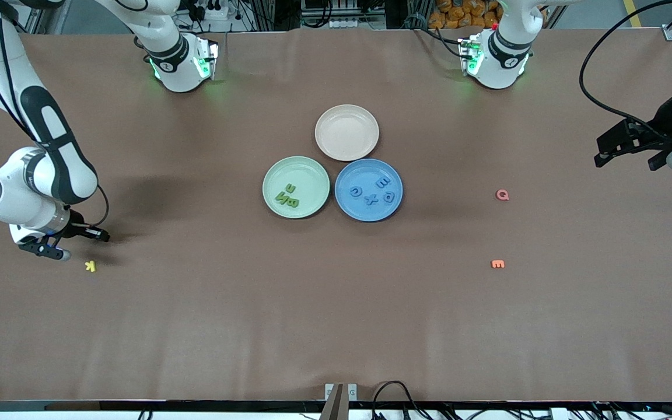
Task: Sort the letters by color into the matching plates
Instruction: 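Lower the right gripper onto the green d and close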
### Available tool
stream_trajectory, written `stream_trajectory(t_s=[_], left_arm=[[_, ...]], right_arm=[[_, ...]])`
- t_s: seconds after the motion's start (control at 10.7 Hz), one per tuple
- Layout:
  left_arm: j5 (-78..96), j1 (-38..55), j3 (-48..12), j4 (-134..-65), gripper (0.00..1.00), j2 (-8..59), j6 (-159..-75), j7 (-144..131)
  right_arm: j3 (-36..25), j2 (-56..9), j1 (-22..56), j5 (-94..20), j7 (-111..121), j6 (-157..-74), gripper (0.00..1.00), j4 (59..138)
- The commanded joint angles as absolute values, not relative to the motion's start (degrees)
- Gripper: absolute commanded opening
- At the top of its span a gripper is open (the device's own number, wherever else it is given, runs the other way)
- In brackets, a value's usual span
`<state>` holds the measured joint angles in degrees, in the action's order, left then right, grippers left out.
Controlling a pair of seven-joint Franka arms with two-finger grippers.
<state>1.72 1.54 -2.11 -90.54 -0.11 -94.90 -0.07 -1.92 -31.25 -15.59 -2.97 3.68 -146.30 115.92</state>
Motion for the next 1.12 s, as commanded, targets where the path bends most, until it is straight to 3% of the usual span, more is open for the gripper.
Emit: stream_trajectory(t_s=[0.0,0.19,1.03], left_arm=[[2.5,1.1,-2.0,-89.2,1.00,0.4,-94.3,0.9],[2.5,1.1,-2.0,-89.2,1.00,0.4,-94.3,0.9],[1.5,1.1,-2.0,-89.5,1.00,0.5,-96.1,1.1]], right_arm=[[-0.6,-31.4,-17.0,-2.5,4.2,-147.1,0.31,116.6],[-0.6,-31.2,-17.0,-2.5,4.3,-147.0,0.24,116.6],[0.4,-28.3,-11.2,-3.2,-2.3,-143.1,0.23,116.5]])
